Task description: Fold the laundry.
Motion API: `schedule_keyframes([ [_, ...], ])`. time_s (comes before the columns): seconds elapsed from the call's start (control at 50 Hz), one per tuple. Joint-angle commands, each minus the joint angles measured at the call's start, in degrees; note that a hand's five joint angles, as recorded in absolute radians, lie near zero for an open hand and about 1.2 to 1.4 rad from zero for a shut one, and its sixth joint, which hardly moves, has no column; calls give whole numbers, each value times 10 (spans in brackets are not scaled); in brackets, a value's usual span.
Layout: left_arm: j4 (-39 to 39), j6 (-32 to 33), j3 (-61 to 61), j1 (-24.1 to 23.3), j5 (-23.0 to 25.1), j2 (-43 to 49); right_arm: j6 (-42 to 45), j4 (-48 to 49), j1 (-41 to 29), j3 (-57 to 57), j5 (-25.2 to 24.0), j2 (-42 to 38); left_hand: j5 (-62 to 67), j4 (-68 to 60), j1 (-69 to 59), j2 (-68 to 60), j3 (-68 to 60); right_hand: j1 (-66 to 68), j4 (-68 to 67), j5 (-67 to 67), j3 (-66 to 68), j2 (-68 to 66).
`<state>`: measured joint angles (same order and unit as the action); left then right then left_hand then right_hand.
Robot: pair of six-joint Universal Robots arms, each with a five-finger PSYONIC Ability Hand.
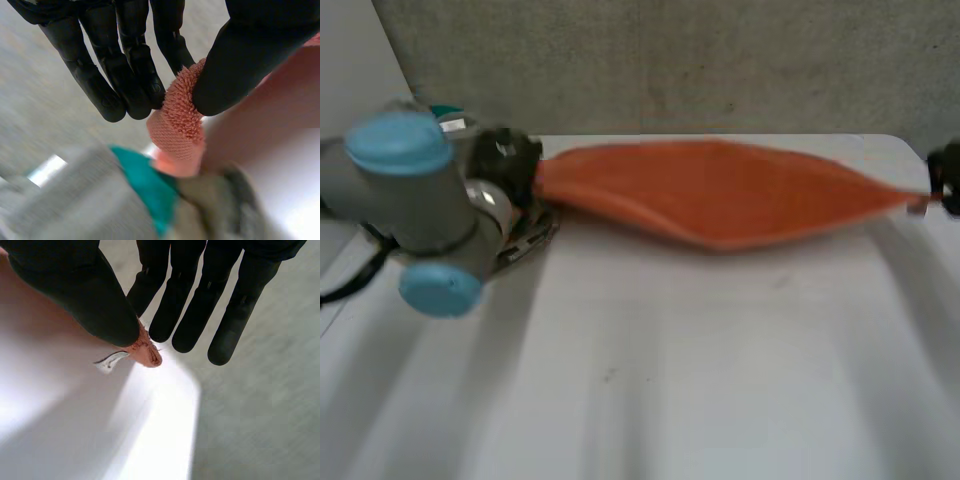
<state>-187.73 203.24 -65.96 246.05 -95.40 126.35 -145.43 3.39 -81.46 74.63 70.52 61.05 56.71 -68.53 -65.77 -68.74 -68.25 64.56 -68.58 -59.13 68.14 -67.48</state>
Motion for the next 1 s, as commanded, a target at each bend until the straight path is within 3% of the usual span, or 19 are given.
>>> schedule_keyframes([
  [0.02, 10, 38, -112, -25, 2, -19, 110, -85, 51, 76, -10, -5, 133, -115, -142, -113, -118, 154, -114, -109, 119, -125],
  [0.1, 53, 71, -176, -41, 1, -65, 202, -189, 89, 99, -6, 28, 133, -115, -142, -113, -118, 154, -114, -109, 119, -125],
  [0.18, 148, 109, -247, -57, -4, -123, 336, -356, 145, 123, 1, 78, 133, -115, -142, -113, -118, 154, -114, -109, 119, -125],
  [0.26, 224, 119, -279, -60, -8, -160, 422, -449, 180, 132, 1, 108, 133, -115, -142, -113, -118, 154, -114, -109, 119, -125],
  [0.32, 251, 119, -281, -58, -7, -170, 438, -456, 183, 131, 0, 110, 133, -115, -142, -113, -118, 154, -114, -109, 119, -125],
  [0.46, 220, 117, -222, -43, -1, -133, 372, -366, 133, 94, -12, 69, 133, -115, -142, -113, -118, 154, -114, -109, 119, -125],
  [0.66, 149, 70, -35, -31, -25, -16, 228, -171, 53, -4, -10, -21, 133, -115, -142, -113, -118, 154, -114, -109, 119, -125],
  [0.8, 154, 63, 98, -32, -71, 80, 141, -25, 17, -69, 8, -87, 133, -115, -142, -113, -118, 154, -114, -109, 119, -125],
  [1.0, 160, 77, 229, -46, -89, 169, 91, 85, -35, -156, 37, -181, 133, -115, -142, -113, -118, 154, -114, -109, 119, -125],
])
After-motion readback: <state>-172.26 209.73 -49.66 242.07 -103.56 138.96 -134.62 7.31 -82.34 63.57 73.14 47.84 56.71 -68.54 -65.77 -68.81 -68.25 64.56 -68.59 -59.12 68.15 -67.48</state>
